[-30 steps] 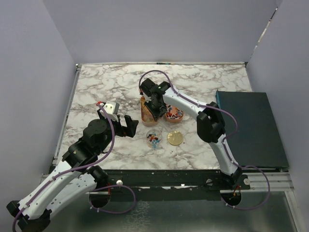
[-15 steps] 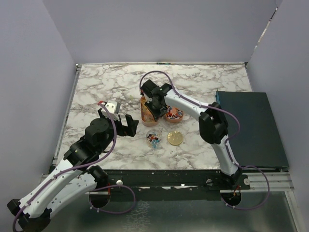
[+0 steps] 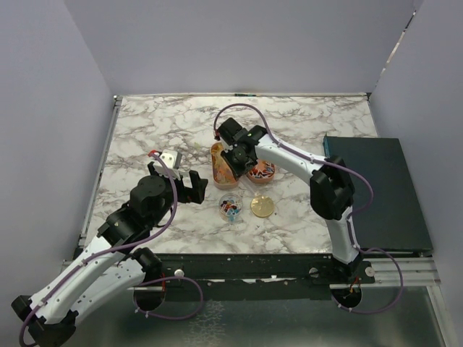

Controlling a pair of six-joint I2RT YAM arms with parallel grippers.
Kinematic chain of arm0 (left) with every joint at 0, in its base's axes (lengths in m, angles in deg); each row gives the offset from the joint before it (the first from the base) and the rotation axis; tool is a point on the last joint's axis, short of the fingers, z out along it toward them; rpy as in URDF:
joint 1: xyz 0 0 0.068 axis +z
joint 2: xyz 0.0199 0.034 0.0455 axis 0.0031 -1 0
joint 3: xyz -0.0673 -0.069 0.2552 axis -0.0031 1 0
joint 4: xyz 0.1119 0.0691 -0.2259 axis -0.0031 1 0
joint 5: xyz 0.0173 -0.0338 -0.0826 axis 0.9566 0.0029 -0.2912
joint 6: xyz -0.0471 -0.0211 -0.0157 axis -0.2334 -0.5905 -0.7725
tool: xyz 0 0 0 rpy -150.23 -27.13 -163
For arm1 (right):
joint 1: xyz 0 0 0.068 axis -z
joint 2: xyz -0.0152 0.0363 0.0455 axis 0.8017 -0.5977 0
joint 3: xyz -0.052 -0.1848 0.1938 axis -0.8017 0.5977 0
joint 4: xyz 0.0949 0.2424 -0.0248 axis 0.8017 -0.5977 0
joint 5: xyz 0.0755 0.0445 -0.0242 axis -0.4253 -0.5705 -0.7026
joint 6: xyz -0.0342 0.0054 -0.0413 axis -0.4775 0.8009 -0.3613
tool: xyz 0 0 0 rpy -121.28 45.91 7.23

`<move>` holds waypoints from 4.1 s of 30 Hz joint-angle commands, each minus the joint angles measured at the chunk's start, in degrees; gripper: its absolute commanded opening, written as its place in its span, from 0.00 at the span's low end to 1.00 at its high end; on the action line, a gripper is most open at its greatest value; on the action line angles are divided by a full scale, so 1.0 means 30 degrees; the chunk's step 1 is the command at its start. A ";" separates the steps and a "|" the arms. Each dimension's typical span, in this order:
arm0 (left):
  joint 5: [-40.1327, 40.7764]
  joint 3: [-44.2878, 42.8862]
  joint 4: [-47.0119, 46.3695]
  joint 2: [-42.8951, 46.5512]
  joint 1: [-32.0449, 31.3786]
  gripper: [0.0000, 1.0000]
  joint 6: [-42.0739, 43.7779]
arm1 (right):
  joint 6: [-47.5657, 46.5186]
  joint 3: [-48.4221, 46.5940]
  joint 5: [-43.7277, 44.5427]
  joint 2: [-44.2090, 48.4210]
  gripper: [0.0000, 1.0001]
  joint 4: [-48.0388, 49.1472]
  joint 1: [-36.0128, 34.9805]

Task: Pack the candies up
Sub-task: Scoop the fake candies from the storage box, then place the fake candies in the packing bottle.

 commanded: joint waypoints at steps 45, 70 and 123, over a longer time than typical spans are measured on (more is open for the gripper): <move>-0.4012 -0.0305 -0.0923 -0.4141 -0.0023 0.99 -0.1878 | -1.1535 1.5224 -0.4494 1.6617 0.00 0.5971 -0.2386; -0.4250 0.0417 -0.0838 -0.3570 -0.0044 0.99 -0.2487 | -1.0737 1.7764 -0.7157 2.3593 0.00 0.9726 -0.2498; 0.0665 0.0032 0.0044 -0.0285 -0.0045 0.99 -0.0562 | -1.1621 1.0745 0.1803 1.2996 0.00 -0.0817 -0.4683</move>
